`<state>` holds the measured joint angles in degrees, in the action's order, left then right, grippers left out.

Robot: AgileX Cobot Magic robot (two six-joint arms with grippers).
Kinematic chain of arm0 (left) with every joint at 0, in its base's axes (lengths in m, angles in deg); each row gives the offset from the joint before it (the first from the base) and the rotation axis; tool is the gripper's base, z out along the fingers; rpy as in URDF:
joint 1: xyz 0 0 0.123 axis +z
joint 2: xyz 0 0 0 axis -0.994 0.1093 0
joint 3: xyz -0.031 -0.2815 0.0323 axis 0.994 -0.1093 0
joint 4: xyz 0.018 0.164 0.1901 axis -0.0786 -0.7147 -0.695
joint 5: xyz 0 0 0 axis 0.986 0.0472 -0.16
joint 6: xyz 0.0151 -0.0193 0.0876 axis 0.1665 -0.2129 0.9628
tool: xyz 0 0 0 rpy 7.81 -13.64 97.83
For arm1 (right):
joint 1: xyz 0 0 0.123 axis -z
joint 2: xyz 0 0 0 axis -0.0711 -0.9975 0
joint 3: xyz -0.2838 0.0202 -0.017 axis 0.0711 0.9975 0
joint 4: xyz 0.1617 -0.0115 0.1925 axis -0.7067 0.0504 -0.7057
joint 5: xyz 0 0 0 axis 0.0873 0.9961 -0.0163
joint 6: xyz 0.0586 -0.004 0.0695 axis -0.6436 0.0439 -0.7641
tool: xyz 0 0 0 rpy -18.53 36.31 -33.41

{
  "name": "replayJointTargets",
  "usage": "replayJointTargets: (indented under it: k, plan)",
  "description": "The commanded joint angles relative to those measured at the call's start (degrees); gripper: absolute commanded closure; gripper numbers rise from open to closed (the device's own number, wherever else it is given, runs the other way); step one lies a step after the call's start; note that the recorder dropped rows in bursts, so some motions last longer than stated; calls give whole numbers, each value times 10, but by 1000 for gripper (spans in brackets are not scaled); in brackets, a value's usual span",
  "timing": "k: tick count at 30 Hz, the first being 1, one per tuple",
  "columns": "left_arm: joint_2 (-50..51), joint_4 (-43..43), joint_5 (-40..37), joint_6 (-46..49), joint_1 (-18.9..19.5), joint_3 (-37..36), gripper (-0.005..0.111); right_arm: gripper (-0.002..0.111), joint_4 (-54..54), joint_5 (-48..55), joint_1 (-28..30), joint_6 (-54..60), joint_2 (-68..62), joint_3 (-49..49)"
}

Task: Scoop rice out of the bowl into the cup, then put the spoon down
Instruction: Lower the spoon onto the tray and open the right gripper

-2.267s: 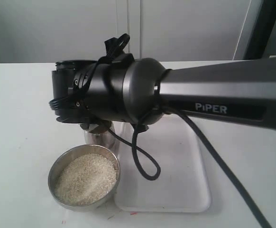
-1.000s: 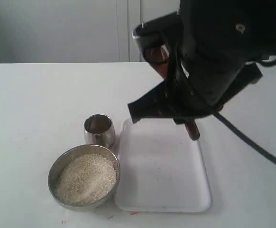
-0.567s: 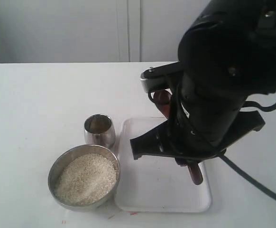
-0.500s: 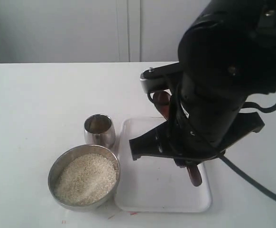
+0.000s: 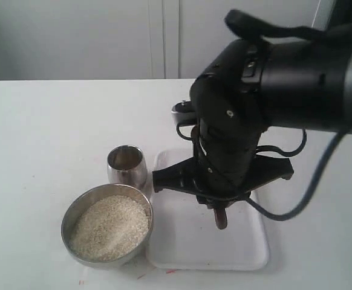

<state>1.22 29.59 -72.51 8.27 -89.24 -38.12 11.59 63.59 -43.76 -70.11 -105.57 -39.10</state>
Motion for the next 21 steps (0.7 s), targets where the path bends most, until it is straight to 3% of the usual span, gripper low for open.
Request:
replayJointTargets:
  k: [1, 21]
  plan:
    - [1, 4, -1, -1, -4, 4, 92, 108, 8, -22, 10, -19, -34, -3]
    - [1, 4, -1, -1, -4, 4, 92, 108, -21, -62, 10, -37, -95, -2]
